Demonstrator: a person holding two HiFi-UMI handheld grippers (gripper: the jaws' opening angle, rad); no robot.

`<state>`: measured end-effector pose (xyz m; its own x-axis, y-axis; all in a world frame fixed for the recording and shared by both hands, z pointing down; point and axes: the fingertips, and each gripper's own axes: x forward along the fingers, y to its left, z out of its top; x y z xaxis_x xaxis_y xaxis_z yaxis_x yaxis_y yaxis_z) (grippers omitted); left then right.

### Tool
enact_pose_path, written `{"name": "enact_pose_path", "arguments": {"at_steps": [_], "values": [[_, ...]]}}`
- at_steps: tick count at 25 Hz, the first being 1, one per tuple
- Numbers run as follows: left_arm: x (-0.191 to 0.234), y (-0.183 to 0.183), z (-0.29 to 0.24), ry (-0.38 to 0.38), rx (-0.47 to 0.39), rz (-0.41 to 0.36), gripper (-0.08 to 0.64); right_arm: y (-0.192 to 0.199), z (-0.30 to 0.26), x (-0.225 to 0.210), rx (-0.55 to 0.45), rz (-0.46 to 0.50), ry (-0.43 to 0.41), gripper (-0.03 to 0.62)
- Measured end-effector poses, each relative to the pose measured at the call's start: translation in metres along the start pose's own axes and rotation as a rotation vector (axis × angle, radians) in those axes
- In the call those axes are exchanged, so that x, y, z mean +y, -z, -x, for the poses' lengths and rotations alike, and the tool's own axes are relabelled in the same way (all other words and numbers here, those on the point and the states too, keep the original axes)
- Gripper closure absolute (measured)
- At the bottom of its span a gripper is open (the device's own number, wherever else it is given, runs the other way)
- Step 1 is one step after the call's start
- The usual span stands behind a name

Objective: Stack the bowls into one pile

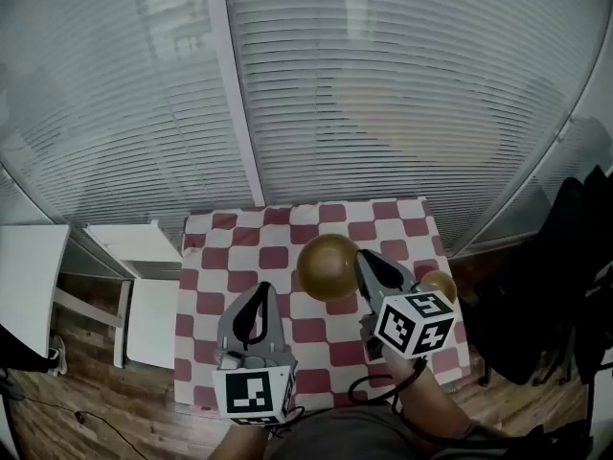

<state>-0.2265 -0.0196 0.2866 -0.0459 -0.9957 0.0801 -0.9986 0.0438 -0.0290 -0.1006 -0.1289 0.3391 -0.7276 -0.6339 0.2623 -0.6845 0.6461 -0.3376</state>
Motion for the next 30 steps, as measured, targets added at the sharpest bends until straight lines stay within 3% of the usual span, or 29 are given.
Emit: {"name": "enact_pose_path", "arguments": {"at_steps": [6, 13, 23, 30], "values": [[-0.031, -0.01, 0.001, 0.034, -0.01, -0.016, 0.56, 0.0, 0.027, -0.013, -0.016, -0.019, 0.008, 0.555], [-0.099, -0.016, -0.026, 0.091, -0.001, -0.036, 0.56, -0.001, 0.063, -0.066, -0.012, -0.059, 0.03, 0.555], [-0.21, -0.008, -0.067, 0.215, 0.017, -0.051, 0.56, -0.011, 0.132, -0.185, -0.051, -0.105, 0.178, 0.555], [-0.264, 0.003, -0.088, 0.279, 0.041, -0.035, 0.56, -0.007, 0.172, -0.247, -0.047, -0.129, 0.273, 0.555]]}}
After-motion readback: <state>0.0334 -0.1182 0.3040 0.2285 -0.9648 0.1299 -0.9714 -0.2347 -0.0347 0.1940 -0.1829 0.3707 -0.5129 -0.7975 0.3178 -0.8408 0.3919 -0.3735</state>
